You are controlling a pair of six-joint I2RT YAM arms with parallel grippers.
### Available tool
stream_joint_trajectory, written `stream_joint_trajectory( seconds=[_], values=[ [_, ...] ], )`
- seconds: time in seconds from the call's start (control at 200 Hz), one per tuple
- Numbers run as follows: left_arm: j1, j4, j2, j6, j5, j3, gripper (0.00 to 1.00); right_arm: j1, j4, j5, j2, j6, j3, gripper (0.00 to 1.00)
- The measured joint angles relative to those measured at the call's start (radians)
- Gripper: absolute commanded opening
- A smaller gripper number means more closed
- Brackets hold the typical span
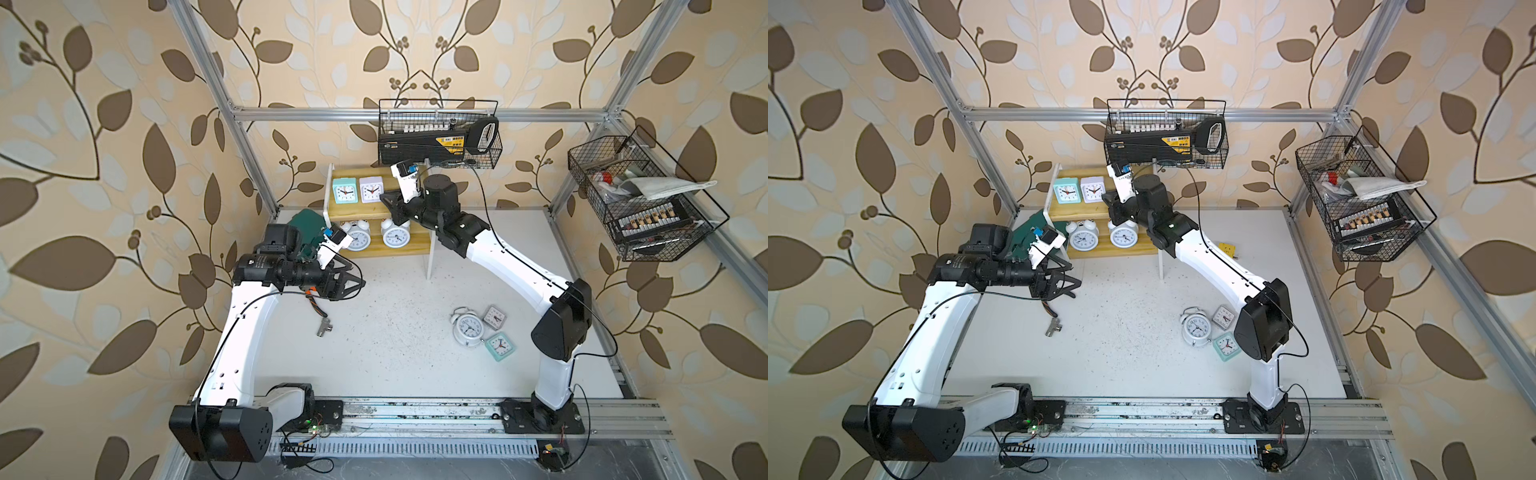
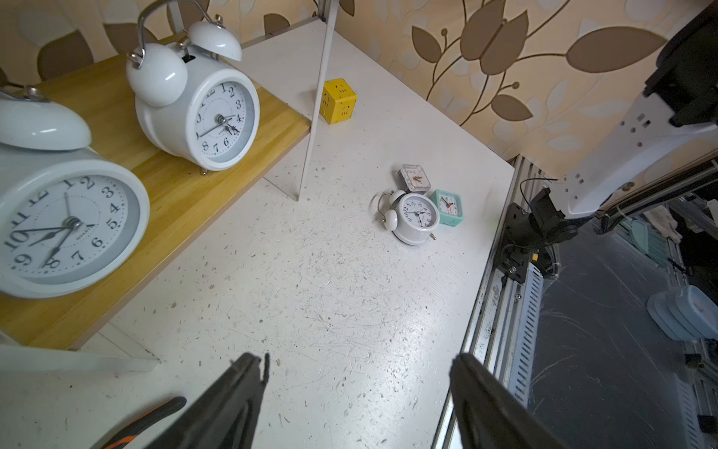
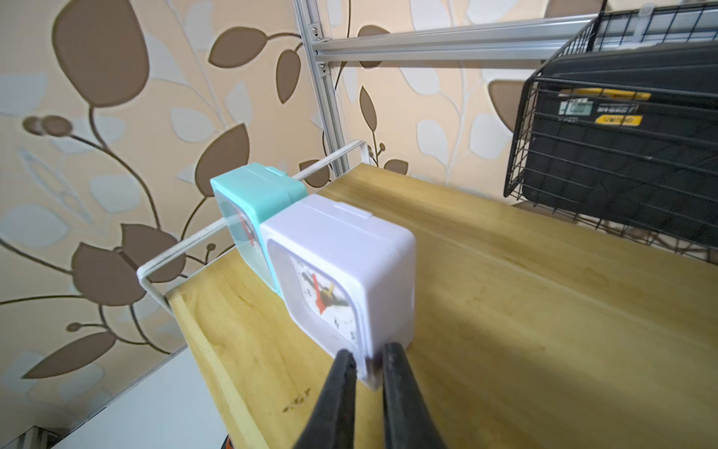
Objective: Place the alarm clocks on the shelf by style
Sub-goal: Place the alarm on the shelf.
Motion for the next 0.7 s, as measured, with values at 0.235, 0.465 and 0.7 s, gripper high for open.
stream_joint_trajectory(
  seconds=[0.235, 0.465, 0.7],
  values=[
    [0.000, 0.000, 0.000, 0.000, 0.000, 0.000, 0.79, 0.000, -0.008, -0.014, 0.004, 0.000, 0.008, 0.20],
    [0.000, 0.001, 0.000, 0.000, 0.000, -0.015, 0.80, -0.003, -0.022, -0.026, -0.045, -0.003, -0.039, 0.29],
    [0.000, 0.005, 0.001, 0.000, 0.012, -0.017, 0.80, -0.014, -0.048, -0.071, -0.254, 0.010, -0.215, 0.40]
  ],
)
